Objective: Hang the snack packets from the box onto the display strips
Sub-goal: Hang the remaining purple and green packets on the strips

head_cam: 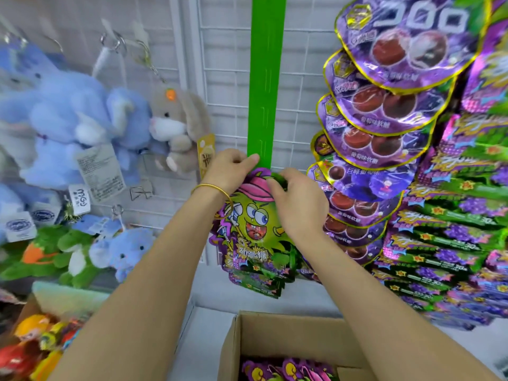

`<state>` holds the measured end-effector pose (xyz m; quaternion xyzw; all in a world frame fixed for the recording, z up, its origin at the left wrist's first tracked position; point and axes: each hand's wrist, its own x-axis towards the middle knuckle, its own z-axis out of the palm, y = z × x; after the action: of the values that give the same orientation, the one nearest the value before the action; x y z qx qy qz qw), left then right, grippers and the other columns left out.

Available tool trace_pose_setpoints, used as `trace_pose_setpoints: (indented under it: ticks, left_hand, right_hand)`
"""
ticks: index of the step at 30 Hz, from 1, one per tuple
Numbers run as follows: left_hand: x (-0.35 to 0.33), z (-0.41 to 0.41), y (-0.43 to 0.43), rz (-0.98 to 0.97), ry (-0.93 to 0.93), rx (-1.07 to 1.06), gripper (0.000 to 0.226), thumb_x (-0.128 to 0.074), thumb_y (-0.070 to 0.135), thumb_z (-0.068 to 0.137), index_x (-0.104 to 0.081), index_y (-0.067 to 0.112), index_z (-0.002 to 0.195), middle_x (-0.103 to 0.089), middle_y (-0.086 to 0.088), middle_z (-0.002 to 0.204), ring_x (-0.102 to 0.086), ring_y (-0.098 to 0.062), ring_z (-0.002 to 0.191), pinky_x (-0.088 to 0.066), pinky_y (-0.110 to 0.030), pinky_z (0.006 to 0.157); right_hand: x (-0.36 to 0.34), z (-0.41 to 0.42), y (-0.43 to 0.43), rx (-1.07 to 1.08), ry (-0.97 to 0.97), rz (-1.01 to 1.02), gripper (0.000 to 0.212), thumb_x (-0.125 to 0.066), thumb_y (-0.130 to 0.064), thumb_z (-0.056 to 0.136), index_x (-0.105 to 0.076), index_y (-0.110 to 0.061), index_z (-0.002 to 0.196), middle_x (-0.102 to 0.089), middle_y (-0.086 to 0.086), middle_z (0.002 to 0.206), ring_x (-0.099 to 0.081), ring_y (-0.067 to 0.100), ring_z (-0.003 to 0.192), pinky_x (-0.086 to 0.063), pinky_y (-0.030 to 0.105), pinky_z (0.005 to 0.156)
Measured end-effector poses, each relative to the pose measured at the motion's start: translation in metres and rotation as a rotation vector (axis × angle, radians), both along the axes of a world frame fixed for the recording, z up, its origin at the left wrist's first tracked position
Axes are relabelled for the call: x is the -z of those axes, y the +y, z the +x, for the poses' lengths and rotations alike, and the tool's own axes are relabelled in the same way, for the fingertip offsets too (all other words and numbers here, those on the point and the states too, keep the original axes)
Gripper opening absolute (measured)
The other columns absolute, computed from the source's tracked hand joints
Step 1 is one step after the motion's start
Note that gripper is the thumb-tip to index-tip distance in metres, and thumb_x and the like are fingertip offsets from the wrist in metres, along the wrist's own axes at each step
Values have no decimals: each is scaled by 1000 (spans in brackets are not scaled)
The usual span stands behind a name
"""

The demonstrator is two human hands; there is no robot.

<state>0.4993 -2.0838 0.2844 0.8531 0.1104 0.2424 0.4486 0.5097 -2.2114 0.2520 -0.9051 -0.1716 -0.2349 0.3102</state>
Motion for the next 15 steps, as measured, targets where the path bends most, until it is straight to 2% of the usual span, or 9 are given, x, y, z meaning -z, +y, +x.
trace_pose_setpoints:
  ticks: [2, 4, 7, 9, 10, 13, 14, 15]
  left_hand:
    - [-4, -1, 1, 3, 64, 12, 39, -55, 38, 89, -50, 11, 62, -44, -4, 59, -40, -15, 59, -30, -26, 56]
    - [-11, -3, 1, -16, 123, 57, 33, -54, 42, 88, -56, 13, 73, -47, -10, 71, -43, -18, 69, -29, -28, 61]
    - [-21, -6, 0, -15, 201, 85, 38, -50, 42, 90, -65, 11, 105, -62, -13, 105, -52, -19, 91, -34, -23, 77]
    - [-26, -8, -3, 12, 228, 72, 43, -47, 42, 91, -61, 9, 116, -57, -12, 126, -52, -22, 107, -33, -22, 83]
    - [-28, -8, -4, 15, 234, 68, 40, -47, 41, 92, -61, 12, 115, -55, -13, 129, -52, -23, 111, -34, -23, 84]
    - [-30, -10, -5, -4, 247, 98, 23, -46, 37, 92, -61, 20, 91, -56, -15, 126, -50, -20, 97, -38, -25, 74]
    - [-28, -8, -4, -29, 257, 103, 24, -46, 39, 92, -62, 20, 96, -56, -14, 127, -50, -20, 98, -37, -26, 74]
    - [-24, -6, -1, -60, 270, 102, 32, -47, 42, 91, -61, 20, 109, -54, -11, 130, -50, -21, 104, -36, -26, 80]
  right_hand:
    - [-4, 2, 3, 13, -20, -25, 31, -47, -42, 93, -59, -16, 102, -67, 8, 97, -60, 33, 94, -42, 35, 66]
    - [-7, 4, 4, 22, -40, -52, 30, -46, -41, 94, -58, -15, 102, -67, 10, 97, -60, 34, 92, -42, 36, 66]
    - [-11, 4, 4, 32, -78, -79, 29, -44, -39, 96, -55, -14, 103, -66, 10, 97, -60, 35, 91, -39, 35, 63]
    - [-13, 3, 5, 32, -101, -97, 28, -43, -38, 96, -54, -13, 102, -66, 10, 97, -61, 35, 91, -35, 34, 62]
    - [-14, 3, 6, 32, -104, -103, 28, -43, -38, 96, -54, -13, 102, -66, 10, 98, -61, 35, 91, -34, 34, 62]
    - [-14, 2, 8, 36, -93, -120, 28, -43, -37, 96, -53, -12, 103, -65, 11, 101, -60, 36, 93, -32, 35, 62]
    - [-13, 1, 8, 36, -86, -127, 28, -43, -37, 96, -53, -11, 103, -65, 11, 101, -61, 36, 94, -32, 34, 62]
    - [-11, 1, 8, 35, -75, -132, 28, -43, -37, 96, -53, -12, 102, -65, 11, 100, -61, 35, 93, -32, 34, 62]
